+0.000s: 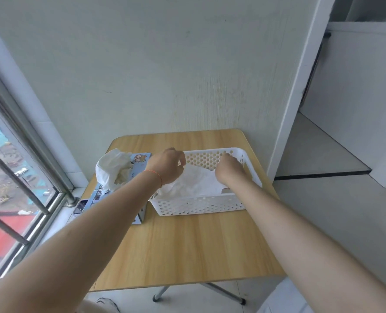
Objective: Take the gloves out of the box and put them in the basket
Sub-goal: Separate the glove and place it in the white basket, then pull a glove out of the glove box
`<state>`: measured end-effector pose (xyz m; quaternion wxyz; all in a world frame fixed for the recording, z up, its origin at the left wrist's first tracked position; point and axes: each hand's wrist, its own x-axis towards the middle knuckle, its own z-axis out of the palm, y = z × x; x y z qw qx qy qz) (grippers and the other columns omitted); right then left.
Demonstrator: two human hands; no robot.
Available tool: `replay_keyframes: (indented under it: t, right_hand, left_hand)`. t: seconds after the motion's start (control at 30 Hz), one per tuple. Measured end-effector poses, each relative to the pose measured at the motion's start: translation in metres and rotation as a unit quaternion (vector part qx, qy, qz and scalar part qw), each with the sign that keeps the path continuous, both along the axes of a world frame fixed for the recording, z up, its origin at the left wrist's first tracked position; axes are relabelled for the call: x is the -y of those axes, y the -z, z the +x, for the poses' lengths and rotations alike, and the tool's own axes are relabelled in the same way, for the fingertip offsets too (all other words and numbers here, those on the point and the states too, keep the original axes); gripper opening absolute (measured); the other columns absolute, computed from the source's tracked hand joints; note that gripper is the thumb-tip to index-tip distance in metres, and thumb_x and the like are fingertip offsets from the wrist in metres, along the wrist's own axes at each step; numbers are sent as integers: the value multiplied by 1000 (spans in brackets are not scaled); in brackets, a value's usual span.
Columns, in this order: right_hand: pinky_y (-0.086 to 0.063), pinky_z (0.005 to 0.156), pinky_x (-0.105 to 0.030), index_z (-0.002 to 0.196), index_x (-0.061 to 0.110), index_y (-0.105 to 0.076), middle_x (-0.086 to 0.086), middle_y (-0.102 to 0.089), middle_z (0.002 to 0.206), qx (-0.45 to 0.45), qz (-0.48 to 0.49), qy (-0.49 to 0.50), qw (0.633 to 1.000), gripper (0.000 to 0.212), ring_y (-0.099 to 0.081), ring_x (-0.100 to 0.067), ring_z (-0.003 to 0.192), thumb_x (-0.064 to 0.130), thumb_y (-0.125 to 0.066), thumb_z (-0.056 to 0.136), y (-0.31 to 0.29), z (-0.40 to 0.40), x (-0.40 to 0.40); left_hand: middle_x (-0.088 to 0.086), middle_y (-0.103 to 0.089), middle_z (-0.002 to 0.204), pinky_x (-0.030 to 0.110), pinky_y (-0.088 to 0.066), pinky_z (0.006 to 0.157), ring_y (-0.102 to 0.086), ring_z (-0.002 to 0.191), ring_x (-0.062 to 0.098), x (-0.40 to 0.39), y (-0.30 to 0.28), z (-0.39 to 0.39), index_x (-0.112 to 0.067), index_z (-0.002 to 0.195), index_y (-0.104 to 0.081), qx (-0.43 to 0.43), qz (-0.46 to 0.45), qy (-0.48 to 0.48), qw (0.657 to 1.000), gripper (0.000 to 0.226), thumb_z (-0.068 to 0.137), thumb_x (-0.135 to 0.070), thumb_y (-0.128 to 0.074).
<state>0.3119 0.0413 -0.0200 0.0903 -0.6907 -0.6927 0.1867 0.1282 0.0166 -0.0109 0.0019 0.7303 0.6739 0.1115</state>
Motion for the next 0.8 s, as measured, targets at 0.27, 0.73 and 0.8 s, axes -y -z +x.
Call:
replay_keyframes:
  t: [0.27,0.73,0.8]
  right_hand:
    - [-42,71,-31,151,2,-15,-11,-57,129,117,45,-7,992,65,-59,-28,112,-2,-46,94,-9,15,-4]
    - [-38,58,-30,106,7,-58,-9,-58,103,169,141,-119,968,24,-56,-26,79,-5,-50,86,-28,-37,13]
    - [-36,57,-30,94,9,-56,-9,-59,97,137,149,-157,967,17,-52,-26,74,-3,-46,88,-34,-63,18]
  left_hand:
    - [-10,-57,95,29,-50,83,-57,95,14,4,6,4,-29,94,-64,-37,-105,20,994,8,88,-34,-61]
    - [-7,-57,90,25,-45,59,-57,71,11,23,-22,-24,-23,95,-64,70,-101,-19,992,12,85,-28,-66]
    - [-6,-61,89,27,-48,64,-58,74,14,31,-33,-46,-26,89,-64,110,-20,-65,992,6,86,-30,-60]
